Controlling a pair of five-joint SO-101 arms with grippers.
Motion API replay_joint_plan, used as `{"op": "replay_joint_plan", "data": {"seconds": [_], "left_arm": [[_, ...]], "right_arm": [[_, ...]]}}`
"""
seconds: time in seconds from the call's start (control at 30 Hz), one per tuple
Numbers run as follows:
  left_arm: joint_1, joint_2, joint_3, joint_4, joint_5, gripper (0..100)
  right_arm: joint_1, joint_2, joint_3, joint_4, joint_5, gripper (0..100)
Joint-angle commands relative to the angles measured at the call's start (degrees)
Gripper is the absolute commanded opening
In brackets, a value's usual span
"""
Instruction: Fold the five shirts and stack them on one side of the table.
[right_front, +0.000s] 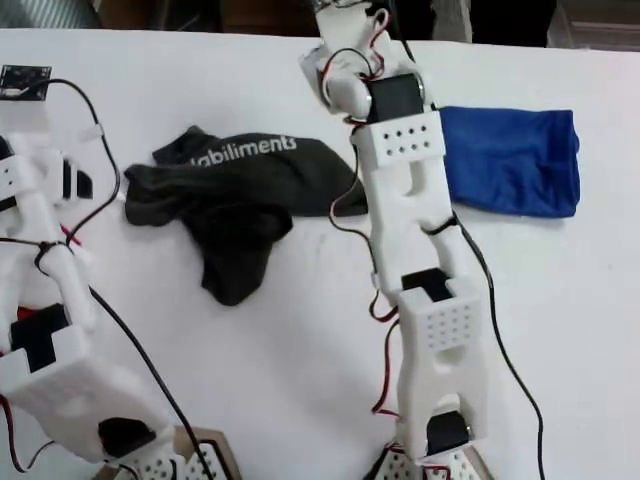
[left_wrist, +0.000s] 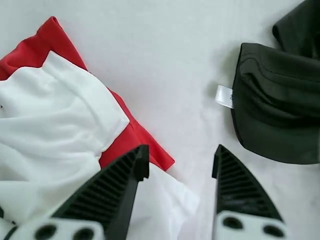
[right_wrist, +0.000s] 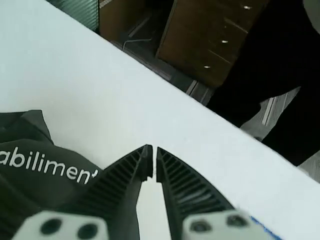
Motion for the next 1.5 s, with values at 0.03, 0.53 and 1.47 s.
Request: {"op": "replay_joint_plan", "data": {"seconds": [0.03,0.53,1.47], "left_arm": [[-0.44,-2.11,-0.22,0.97,-0.26,23],[-9.41,-2.2,-3.47,0.97,-0.09,23],[-23.38,-2.2,-5.76,-5.89,-0.44,23]], "right_arm": [[0.48,0.31,-2.37,-2.24,0.53,2.0],[-8.04,5.14,-2.46,21.14,0.44,10.5],[-25.54,26.07,-2.55,21.32,-4.4,15.1]]}}
